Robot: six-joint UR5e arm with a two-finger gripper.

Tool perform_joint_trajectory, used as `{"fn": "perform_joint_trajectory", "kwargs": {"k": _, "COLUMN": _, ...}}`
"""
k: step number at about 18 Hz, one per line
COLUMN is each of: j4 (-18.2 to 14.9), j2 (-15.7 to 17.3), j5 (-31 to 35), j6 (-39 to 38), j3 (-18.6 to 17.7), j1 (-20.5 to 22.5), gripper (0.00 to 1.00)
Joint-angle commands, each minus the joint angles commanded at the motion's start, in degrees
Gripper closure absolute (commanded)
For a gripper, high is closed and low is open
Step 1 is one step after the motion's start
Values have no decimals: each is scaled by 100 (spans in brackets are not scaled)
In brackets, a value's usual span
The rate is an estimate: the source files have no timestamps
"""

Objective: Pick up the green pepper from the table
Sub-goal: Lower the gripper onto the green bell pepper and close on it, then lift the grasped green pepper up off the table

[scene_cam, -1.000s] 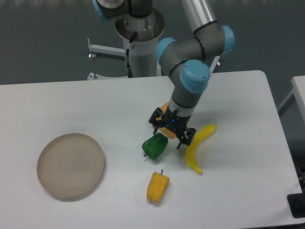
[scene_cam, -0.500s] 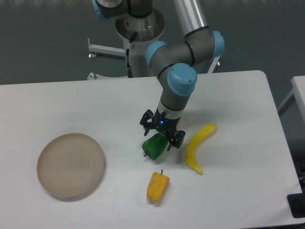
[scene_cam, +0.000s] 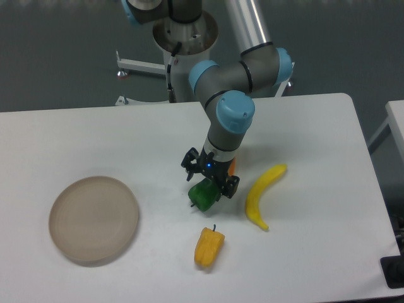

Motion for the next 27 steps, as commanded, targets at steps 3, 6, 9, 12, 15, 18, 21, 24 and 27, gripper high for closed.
{"fn": "perform_joint_trajectory", "kwargs": {"k": 3, "j4": 0, "j2": 9, "j5": 0, "j6": 18, "j3": 61, "j1": 9, "gripper": 62}}
{"fn": "perform_joint_trajectory", "kwargs": {"k": 6, "j4": 0, "j2": 9, "j5": 0, "j6": 26, "j3": 114, "j1": 35, "gripper": 72}}
{"fn": "perform_joint_trajectory", "kwargs": {"k": 9, "j4": -17, "j2": 9, "j5": 113, "j6": 96, "j3": 333, "j1": 61, "gripper": 75}}
{"fn": "perform_joint_trajectory", "kwargs": {"k": 12, "j4": -96, "j2": 26, "j5": 509, "j6": 351, "j3": 667, "j1": 149, "gripper": 75}}
{"fn": "perform_joint_trajectory", "kwargs": {"k": 15, "j4": -114, "j2": 61, "j5": 536, "j6": 632, "j3": 940, "j1": 325, "gripper": 75}}
{"fn": "perform_joint_trajectory", "kwargs": {"k": 18, "j4": -368, "j2": 53, "j5": 571, "j6": 948, "j3": 1238, "j1": 465, "gripper": 75}}
{"fn": "perform_joint_trajectory", "kwargs": {"k": 21, "j4": -518, "j2": 27, "j5": 571, "j6": 1212, "j3": 1494, "j1": 554, "gripper": 75}}
{"fn": "perform_joint_trajectory", "kwargs": {"k": 24, "j4": -510, "j2": -26, "j5": 781, "j6": 1344, "j3": 1600, "j1": 641, "gripper": 75}}
{"fn": "perform_joint_trajectory", "kwargs": {"k": 27, "j4": -519, "j2": -140, "j5": 949, "j6": 1520, "j3": 1758, "j1": 633, "gripper": 75}}
